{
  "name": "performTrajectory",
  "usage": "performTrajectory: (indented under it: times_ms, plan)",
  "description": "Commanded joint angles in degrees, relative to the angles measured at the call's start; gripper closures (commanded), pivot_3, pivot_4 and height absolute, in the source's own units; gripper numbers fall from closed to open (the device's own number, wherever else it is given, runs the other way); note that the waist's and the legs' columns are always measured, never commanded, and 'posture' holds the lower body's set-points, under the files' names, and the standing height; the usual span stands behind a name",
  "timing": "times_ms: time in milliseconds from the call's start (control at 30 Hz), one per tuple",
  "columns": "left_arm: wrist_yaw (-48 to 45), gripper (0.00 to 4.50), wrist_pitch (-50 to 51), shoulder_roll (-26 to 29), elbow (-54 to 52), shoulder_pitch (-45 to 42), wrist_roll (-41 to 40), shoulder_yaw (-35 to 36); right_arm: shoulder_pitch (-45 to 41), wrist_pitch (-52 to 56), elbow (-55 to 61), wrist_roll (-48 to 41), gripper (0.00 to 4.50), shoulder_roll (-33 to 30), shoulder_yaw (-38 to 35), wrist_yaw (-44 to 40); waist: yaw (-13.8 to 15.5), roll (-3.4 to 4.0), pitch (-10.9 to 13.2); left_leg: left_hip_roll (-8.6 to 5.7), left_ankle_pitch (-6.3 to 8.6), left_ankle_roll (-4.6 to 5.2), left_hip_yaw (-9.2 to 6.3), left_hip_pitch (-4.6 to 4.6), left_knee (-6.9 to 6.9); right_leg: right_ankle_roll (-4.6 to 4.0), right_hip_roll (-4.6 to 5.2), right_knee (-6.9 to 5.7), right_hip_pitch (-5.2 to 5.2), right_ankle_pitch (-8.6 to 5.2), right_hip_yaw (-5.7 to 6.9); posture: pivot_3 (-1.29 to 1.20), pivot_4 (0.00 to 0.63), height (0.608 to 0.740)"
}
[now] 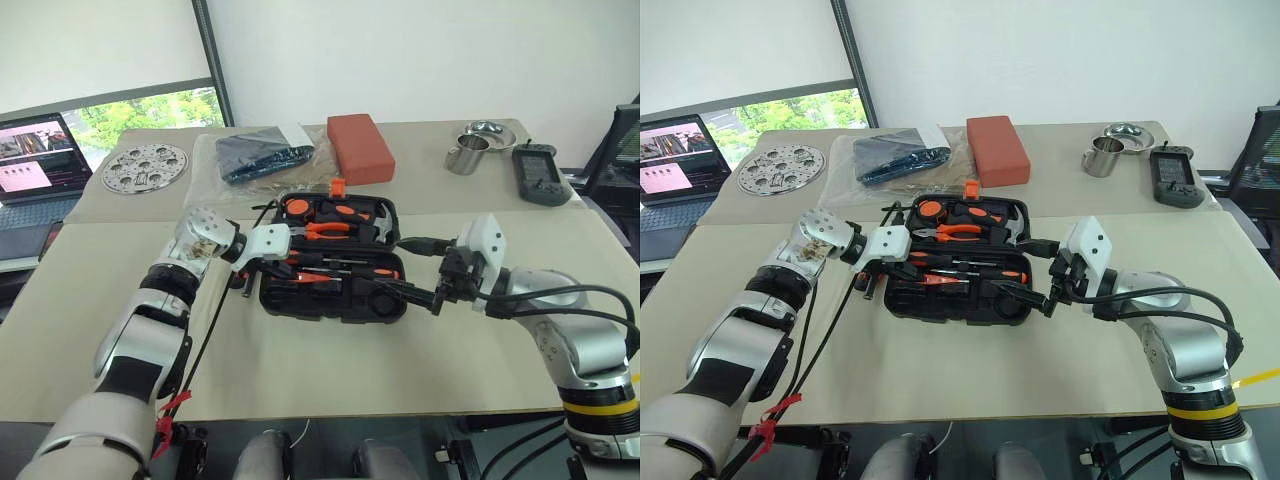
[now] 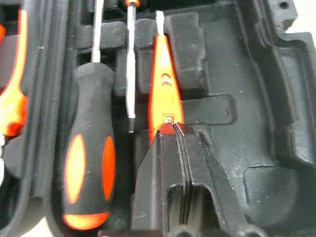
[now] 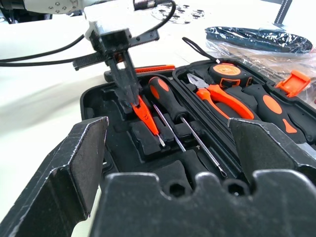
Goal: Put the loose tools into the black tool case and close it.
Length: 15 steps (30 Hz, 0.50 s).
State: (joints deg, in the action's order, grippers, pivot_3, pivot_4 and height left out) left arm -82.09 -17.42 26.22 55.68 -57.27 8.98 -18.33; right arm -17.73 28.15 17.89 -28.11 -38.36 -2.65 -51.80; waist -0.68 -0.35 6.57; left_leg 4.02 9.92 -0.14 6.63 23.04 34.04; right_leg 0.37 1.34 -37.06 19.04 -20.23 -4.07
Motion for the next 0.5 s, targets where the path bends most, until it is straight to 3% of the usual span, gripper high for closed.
performTrajectory:
  times_ms: [33, 267, 500]
  plan:
    - [1.28, 4.47, -0.01, -0.39, 2.01, 0.97, 2.17, -1.54, -1.05, 0.14, 1.17, -0.69, 0.0, -0.19, -0.25, -0.11, -0.01, 0.01, 0.0, 0.0, 0.0, 0.0, 0.0, -0.01, 0.0, 0.0, 0.0, 0.0, -0.01, 0.0, -0.01, 0.0, 0.15, 0.74]
    - [4.1, 4.47, 1.65, -2.59, 5.35, -1.19, 0.93, -0.1, -1.2, 0.21, 0.99, -0.62, 0.0, -0.03, 0.15, -0.23, -0.04, 0.0, 0.0, -0.01, 0.0, 0.02, -0.02, -0.23, 0.01, 0.0, 0.0, -0.02, -0.23, 0.0, -0.01, 0.0, 0.15, 0.74]
    - [-5.14, 4.47, 7.06, -2.81, 2.73, -3.22, -7.47, 6.03, -1.33, 0.05, 0.79, -0.59, 0.0, -0.18, 0.41, -0.27, -0.03, -0.02, 0.01, -0.03, -0.05, 0.09, -0.04, 0.01, 0.08, 0.0, 0.0, -0.03, -0.05, 0.0, 0.0, 0.0, 0.15, 0.74]
